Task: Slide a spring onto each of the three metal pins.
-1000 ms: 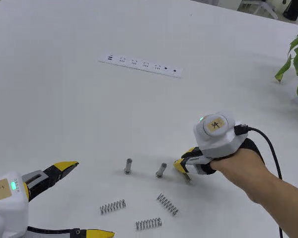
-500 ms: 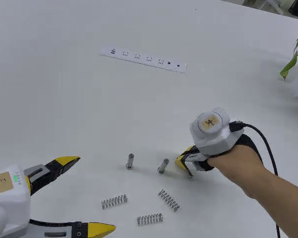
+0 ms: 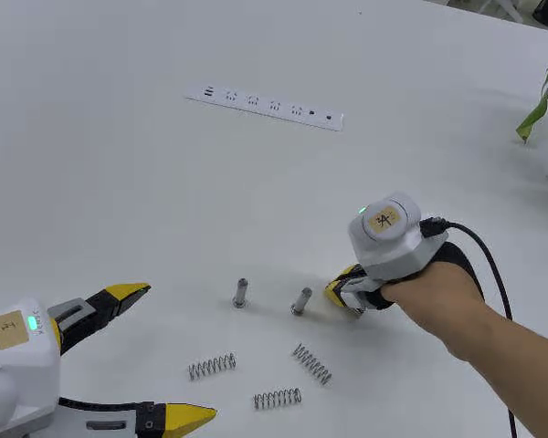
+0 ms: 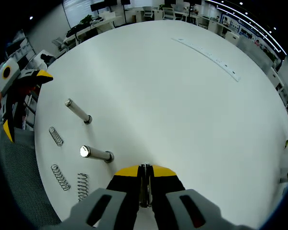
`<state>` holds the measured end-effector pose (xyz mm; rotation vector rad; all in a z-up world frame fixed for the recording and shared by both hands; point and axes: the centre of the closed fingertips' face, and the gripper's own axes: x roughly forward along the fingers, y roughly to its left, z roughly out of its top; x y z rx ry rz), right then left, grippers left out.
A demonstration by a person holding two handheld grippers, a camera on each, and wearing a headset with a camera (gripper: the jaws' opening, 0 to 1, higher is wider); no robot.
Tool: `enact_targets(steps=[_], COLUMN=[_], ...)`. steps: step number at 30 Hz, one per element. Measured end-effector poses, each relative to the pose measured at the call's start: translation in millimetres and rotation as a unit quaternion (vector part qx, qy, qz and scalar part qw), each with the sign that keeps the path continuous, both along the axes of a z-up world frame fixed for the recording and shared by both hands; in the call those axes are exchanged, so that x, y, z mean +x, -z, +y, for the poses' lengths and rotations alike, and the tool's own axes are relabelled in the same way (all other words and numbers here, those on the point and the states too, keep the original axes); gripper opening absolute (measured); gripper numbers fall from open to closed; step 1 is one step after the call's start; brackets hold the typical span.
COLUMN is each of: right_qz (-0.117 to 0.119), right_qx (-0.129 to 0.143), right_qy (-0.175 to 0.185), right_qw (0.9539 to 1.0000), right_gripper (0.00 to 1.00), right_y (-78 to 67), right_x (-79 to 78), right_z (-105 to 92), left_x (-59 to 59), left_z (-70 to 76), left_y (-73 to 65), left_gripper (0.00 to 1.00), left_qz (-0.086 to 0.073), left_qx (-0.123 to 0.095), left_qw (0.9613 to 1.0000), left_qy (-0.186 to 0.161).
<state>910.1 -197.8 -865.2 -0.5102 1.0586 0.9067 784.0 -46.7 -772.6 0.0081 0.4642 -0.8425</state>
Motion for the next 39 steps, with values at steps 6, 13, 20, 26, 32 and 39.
enact_targets(steps=[6, 13, 20, 26, 32, 39], right_qz=[-0.004, -0.014, -0.026, -0.037, -0.045, -0.055], right_qx=[0.007, 0.021, 0.035, 0.046, 0.056, 0.066], right_qy=[0.001, 0.005, 0.011, 0.015, 0.023, 0.031], right_qw=[1.0, 0.9997, 0.999, 0.9982, 0.9972, 0.9958], right_gripper=[0.09, 0.09, 0.09, 0.09, 0.09, 0.09], right_y=[-2.1, -12.6, -21.2, -29.4, -33.9, -39.1], right_x=[-1.0, -0.1, -5.9, -9.1, -7.9, -13.6], right_z=[-2.0, -5.4, -9.4, -11.4, -15.7, -20.7], left_x=[0.3, 0.6, 0.2, -0.3, -0.9, -2.1], left_z=[0.3, -1.5, -3.4, -4.9, -5.6, -7.3], left_y=[-0.8, -1.3, -2.1, -4.0, -5.1, -5.5], left_gripper=[0.95, 0.95, 0.95, 0.95, 0.95, 0.95], left_qz=[-0.001, -0.003, -0.005, -0.007, -0.009, -0.009], left_qx=[-0.001, 0.0, 0.0, 0.001, 0.004, 0.005], left_qw=[1.0, 1.0, 1.0, 0.9999, 0.9999, 0.9998], left_qy=[0.0, 0.004, 0.007, 0.01, 0.013, 0.017])
